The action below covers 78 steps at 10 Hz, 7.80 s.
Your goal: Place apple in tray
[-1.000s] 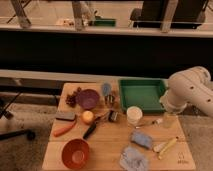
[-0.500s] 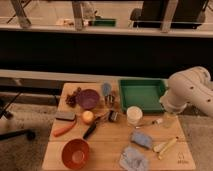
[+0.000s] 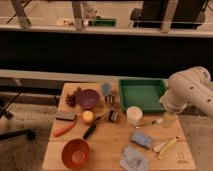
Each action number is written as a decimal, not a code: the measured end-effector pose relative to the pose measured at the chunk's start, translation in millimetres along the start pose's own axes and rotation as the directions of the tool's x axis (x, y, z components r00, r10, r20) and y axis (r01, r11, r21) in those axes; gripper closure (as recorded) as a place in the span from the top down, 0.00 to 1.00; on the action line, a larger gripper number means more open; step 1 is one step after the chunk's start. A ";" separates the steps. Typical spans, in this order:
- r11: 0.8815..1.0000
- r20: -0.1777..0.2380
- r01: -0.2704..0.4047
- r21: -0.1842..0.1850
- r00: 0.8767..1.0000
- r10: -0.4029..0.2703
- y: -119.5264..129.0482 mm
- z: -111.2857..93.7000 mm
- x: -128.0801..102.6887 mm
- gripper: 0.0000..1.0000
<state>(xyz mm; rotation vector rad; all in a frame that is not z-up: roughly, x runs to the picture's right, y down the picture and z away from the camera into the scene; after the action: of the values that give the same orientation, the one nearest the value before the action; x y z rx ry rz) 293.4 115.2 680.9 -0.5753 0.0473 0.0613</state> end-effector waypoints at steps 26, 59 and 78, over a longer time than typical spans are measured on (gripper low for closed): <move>1.000 -0.001 0.000 0.002 1.000 0.000 -0.3 -1.1 0.1 0.80; 0.997 0.027 0.066 0.034 0.997 -0.067 2.2 3.3 -31.5 0.80; 0.876 0.129 0.475 0.088 0.866 -0.483 43.7 -2.0 -172.4 0.80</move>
<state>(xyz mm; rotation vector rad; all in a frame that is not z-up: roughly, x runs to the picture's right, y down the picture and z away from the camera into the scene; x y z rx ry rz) 118.3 143.0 666.2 -0.5136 -0.2395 -0.3836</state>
